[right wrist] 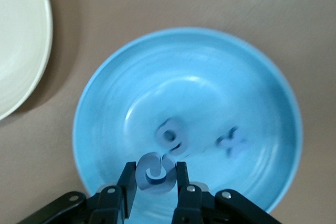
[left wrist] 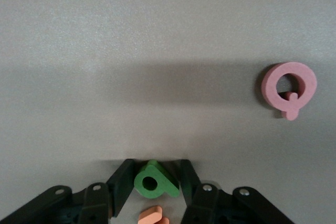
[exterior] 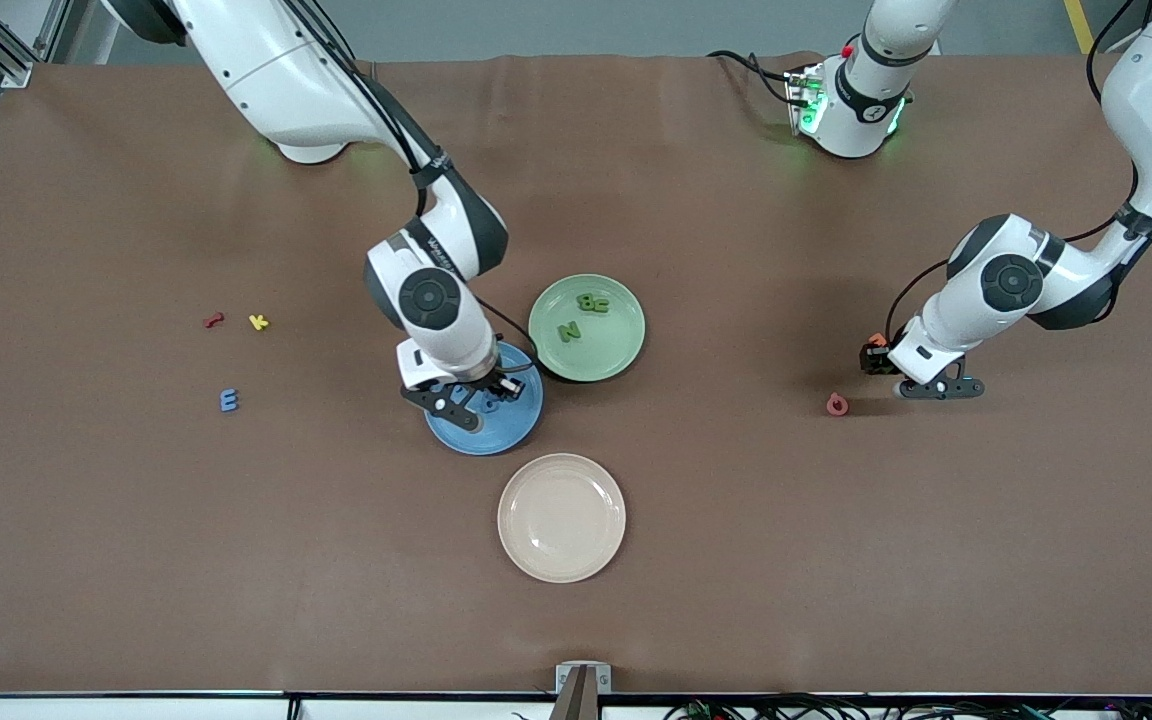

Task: Sort letters by color into matching plates
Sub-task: 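Carry the c to the blue plate while the left gripper grasps the green g, then open the right gripper over the blue plate while the left gripper lifts the g, then carry the g to the green plate while the right gripper moves away, then drop the g on the green plate while the right gripper reaches the blue m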

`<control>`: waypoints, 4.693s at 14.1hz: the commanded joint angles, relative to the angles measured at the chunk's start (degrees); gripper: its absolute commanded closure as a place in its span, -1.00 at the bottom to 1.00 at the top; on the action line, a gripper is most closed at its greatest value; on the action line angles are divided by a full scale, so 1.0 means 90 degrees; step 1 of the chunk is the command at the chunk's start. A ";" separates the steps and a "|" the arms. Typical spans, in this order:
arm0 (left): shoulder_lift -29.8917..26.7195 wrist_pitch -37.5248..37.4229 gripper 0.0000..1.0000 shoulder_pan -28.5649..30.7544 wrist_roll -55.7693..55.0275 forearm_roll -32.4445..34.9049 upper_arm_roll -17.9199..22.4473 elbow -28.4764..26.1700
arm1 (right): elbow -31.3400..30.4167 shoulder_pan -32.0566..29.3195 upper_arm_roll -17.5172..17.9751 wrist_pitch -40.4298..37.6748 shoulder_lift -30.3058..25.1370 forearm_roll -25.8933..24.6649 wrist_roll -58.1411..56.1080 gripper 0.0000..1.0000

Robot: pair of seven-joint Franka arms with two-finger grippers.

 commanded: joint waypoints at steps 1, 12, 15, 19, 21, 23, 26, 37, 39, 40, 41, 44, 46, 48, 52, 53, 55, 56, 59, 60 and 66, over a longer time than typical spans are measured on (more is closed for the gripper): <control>0.0075 0.0172 0.49 0.0025 -0.0105 0.0240 0.0140 -0.0078 | 0.0461 0.0214 -0.0054 -0.0030 0.0354 -0.0085 0.0404 0.99; 0.0007 0.0094 0.62 -0.0044 -0.0416 0.0172 -0.0211 0.0146 | 0.0823 0.0351 -0.0112 0.0077 0.0774 -0.0115 0.0503 0.90; 0.0016 -0.0208 0.62 -0.0053 -0.0836 0.0113 -0.0601 0.0263 | 0.0833 0.0370 -0.0112 0.0058 0.0784 -0.0221 0.0493 -1.00; 0.0007 -0.0638 0.63 -0.0511 -0.1548 -0.0569 -0.0982 0.0556 | 0.0891 0.0361 -0.0112 -0.0020 0.0774 -0.0281 0.0454 -1.00; 0.0006 -0.0960 0.63 -0.0881 -0.2075 -0.0833 -0.1197 0.0770 | 0.0959 0.0293 -0.0103 -0.0069 0.0755 -0.0281 0.0444 -1.00; 0.0006 -0.1049 0.63 -0.1447 -0.2661 -0.1145 -0.1237 0.1053 | 0.1173 0.0254 -0.0112 -0.0506 0.0735 -0.0281 0.0386 -1.00; 0.0016 -0.1165 0.63 -0.2403 -0.3588 -0.1624 -0.1218 0.1609 | 0.1399 0.0001 -0.0103 -0.1297 0.0638 -0.0281 -0.0304 -1.00; 0.0094 -0.1440 0.63 -0.6067 -0.6402 -0.2104 0.0100 0.2812 | -0.0062 -0.2283 -0.0112 -0.2122 -0.1040 -0.0456 -0.4259 -1.00; 0.0230 -0.1430 0.63 -0.6467 -0.6764 -0.2104 0.0246 0.2948 | -0.0736 -0.2772 -0.0103 -0.1528 -0.1401 -0.0466 -0.5176 -1.00; 0.0270 -0.1430 0.63 -0.6643 -0.6881 -0.2104 0.0354 0.3026 | -0.1039 -0.2996 -0.0103 -0.1244 -0.1510 -0.0466 -0.5577 -1.00; 0.0348 -0.1430 0.63 -0.6887 -0.6979 -0.2113 0.0490 0.3134 | -0.1245 -0.3211 -0.0103 -0.1038 -0.1559 -0.0457 -0.5842 -1.00; 0.0494 -0.1430 0.63 -0.7620 -0.7243 -0.2113 0.1007 0.3592 | -0.2104 -0.3729 -0.0103 -0.0121 -0.1832 -0.0466 -0.6613 -1.00; 0.0553 -0.1430 0.63 -0.7933 -0.7244 -0.2356 0.1242 0.3749 | -0.2340 -0.4003 -0.0103 0.0135 -0.1843 -0.0466 -0.7141 -1.00; 0.0573 -0.1430 0.63 -0.8168 -0.7244 -0.2484 0.1457 0.3837 | -0.2652 -0.4286 -0.0093 0.0592 -0.1833 -0.0456 -0.7669 -1.00; 0.0631 -0.1420 0.54 -0.8296 -0.7244 -0.2572 0.1527 0.3926 | -0.3190 -0.4648 -0.0093 0.1551 -0.1746 -0.0456 -0.8100 -1.00; 0.0631 -0.1430 0.18 -0.8296 -0.7215 -0.2572 0.1527 0.3926 | -0.3190 -0.4736 -0.0093 0.1591 -0.1707 -0.0456 -0.8217 -1.00; 0.0631 -0.1420 -0.81 -0.8286 -0.7185 -0.2563 0.1527 0.3926 | -0.3190 -0.4805 -0.0083 0.1591 -0.1657 -0.0456 -0.8306 -1.00; 0.0622 -0.1420 -0.99 -0.8276 -0.7176 -0.2563 0.1527 0.3926 | -0.3200 -0.4825 -0.0083 0.1601 -0.1648 -0.0456 -0.8345 -1.00; 0.0563 -0.1430 -0.99 -0.8169 -0.7166 -0.2543 0.1527 0.3935 | -0.3239 -0.4903 -0.0073 0.1708 -0.1521 -0.0447 -0.8365 -1.00; 0.0534 -0.1440 -0.99 -0.8101 -0.7156 -0.2543 0.1527 0.3926 | -0.3278 -0.4913 -0.0073 0.1728 -0.1511 -0.0447 -0.8365 -1.00; -0.0236 -0.2328 -0.95 -0.7331 -0.5624 -0.2475 0.1488 0.3897 | -0.3269 -0.4903 -0.0064 0.1796 -0.1228 -0.0408 -0.8365 -1.00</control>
